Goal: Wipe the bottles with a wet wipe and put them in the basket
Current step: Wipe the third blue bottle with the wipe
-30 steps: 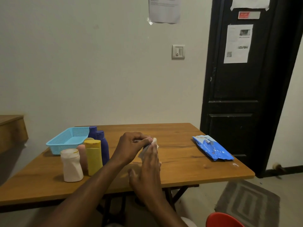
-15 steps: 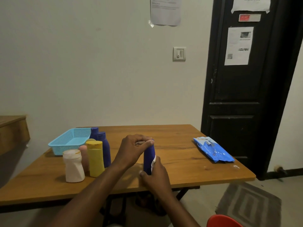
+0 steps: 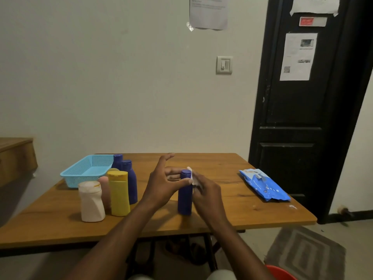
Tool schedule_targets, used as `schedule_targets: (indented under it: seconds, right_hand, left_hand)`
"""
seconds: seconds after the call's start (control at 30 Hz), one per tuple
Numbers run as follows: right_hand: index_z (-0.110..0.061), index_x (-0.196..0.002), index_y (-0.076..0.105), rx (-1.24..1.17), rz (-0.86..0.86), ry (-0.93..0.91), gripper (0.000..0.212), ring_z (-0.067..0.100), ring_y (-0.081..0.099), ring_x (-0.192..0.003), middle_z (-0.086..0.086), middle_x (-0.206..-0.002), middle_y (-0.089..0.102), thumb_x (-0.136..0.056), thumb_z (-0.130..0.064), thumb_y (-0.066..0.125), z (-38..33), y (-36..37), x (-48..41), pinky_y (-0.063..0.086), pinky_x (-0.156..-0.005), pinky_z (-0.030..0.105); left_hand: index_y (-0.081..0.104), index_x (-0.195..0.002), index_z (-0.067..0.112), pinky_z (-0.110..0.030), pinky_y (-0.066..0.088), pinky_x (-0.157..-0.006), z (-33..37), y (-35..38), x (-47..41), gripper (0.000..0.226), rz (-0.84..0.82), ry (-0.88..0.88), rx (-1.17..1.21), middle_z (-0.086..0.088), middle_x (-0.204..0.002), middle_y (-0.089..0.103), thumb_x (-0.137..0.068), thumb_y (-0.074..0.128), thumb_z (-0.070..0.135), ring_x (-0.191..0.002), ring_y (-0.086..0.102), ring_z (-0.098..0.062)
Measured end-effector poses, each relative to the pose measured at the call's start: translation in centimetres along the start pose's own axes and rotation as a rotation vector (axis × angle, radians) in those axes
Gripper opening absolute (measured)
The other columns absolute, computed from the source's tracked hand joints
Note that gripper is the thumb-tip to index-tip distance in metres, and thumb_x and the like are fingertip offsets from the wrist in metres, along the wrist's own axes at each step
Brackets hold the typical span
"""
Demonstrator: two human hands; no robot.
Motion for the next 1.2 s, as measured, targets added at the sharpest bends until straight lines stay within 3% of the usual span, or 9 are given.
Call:
schedule_targets:
  seconds: [0.1, 0.23, 0.33, 0.43, 0.63, 0.8, 1.03, 1.13, 1.2]
  right_hand:
    - [-0.016, -0.14, 0.059, 0.062, 0.091, -0.062, 0.045, -0.002, 0.061, -0.093, -0.007, -0.117, 0.067, -0.098, -0.001, 0.054, -1.0, -2.1, -1.5, 0.05, -0.076, 0.009]
    - [-0.02, -0.142, 0.056, 0.346, -0.213, -0.212, 0.041, 0.013, 0.06, -0.116, 0.0, -0.136, 0.064, -0.102, -0.014, 0.05, -3.0, -0.6, -2.5, 0.048, -0.1, 0.028]
    - [-0.02, -0.151, 0.045, 0.577, -0.32, -0.308, 0.046, 0.018, 0.041, -0.144, 0.0, -0.157, 0.045, -0.105, -0.021, 0.045, -3.3, -0.1, -1.5, 0.016, -0.125, 0.042]
    - [-0.024, -0.155, 0.038, 0.642, -0.307, -0.305, 0.05, 0.012, 0.03, -0.15, -0.002, -0.162, 0.038, -0.105, -0.025, 0.043, -2.7, -1.3, -0.9, 0.003, -0.126, 0.04]
    - [-0.021, -0.155, 0.037, 0.654, -0.378, -0.257, 0.049, 0.016, 0.024, -0.153, 0.0, -0.161, 0.04, -0.107, -0.026, 0.036, -3.2, -0.4, -2.4, 0.005, -0.126, 0.047]
    - [-0.019, -0.153, 0.044, 0.568, -0.387, -0.36, 0.052, 0.012, 0.026, -0.152, -0.001, -0.162, 0.038, -0.103, -0.027, 0.034, -3.4, -0.3, -0.9, 0.002, -0.123, 0.031]
    - [-0.023, -0.145, 0.052, 0.44, -0.241, -0.206, 0.039, 0.013, 0.052, -0.131, -0.003, -0.145, 0.058, -0.108, -0.025, 0.041, -1.4, -1.9, -1.2, 0.038, -0.115, 0.036]
    - [-0.023, -0.15, 0.047, 0.325, -0.263, -0.15, 0.041, 0.014, 0.05, -0.134, -0.003, -0.148, 0.054, -0.11, -0.029, 0.038, -1.6, -0.4, -1.8, 0.038, -0.102, 0.026]
    - [-0.02, -0.154, 0.041, 0.301, -0.287, -0.151, 0.045, 0.015, 0.043, -0.141, -0.001, -0.156, 0.046, -0.11, -0.031, 0.035, -1.9, 0.9, -2.0, 0.036, -0.111, 0.03]
  left_hand:
    - [0.037, -0.147, 0.034, -0.026, 0.058, -0.089, 0.0, 0.1, 0.1, 0.094, 0.009, -0.018, 0.021, 0.006, -0.114, 0.075, -0.072, 0.093, 0.027, -0.105, 0.072, -0.006]
    - [0.039, -0.145, 0.032, -0.029, 0.061, -0.085, 0.2, 0.2, 0.3, 0.087, 0.027, -0.006, 0.05, 0.0, -0.108, 0.075, -0.077, 0.085, 0.002, -0.103, 0.074, -0.014]
    - [0.037, -0.146, 0.031, -0.027, 0.061, -0.083, 0.2, -0.1, 0.4, 0.089, 0.037, 0.0, 0.043, 0.0, -0.11, 0.074, -0.077, 0.083, -0.003, -0.102, 0.074, -0.014]
    - [0.038, -0.144, 0.03, -0.023, 0.061, -0.083, 0.5, 0.2, 0.4, 0.088, 0.026, 0.005, 0.026, 0.002, -0.108, 0.074, -0.076, 0.087, 0.004, -0.1, 0.073, -0.009]
    - [0.04, -0.14, 0.025, -0.024, 0.061, -0.084, 1.0, 0.4, 0.2, 0.08, 0.013, 0.0, -0.01, 0.003, -0.108, 0.073, -0.078, 0.083, -0.001, -0.101, 0.072, -0.012]
    - [0.038, -0.14, 0.026, -0.026, 0.061, -0.077, 1.1, 0.0, 0.3, 0.079, 0.003, 0.023, -0.06, -0.001, -0.101, 0.074, -0.079, 0.082, 0.001, -0.092, 0.074, -0.017]
    - [0.041, -0.134, 0.027, -0.025, 0.059, -0.085, 1.4, 0.4, 0.2, 0.076, 0.002, -0.009, -0.064, 0.008, -0.104, 0.072, -0.076, 0.09, 0.018, -0.096, 0.07, -0.006]
    - [0.044, -0.136, 0.027, -0.024, 0.06, -0.083, 1.5, 0.5, 0.4, 0.073, -0.001, 0.005, -0.078, 0.005, -0.105, 0.072, -0.079, 0.086, 0.009, -0.098, 0.072, -0.01]
    - [0.047, -0.14, 0.028, -0.024, 0.061, -0.079, 1.6, 0.5, 0.3, 0.072, -0.006, 0.029, -0.105, 0.004, -0.104, 0.072, -0.082, 0.078, -0.002, -0.098, 0.073, -0.013]
Point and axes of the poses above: each hand's wrist, its own x-axis away from the middle knuckle, its own y-axis out of the palm, z = x × y, the point moved 5 cm from there along -x, towards the middle knuckle
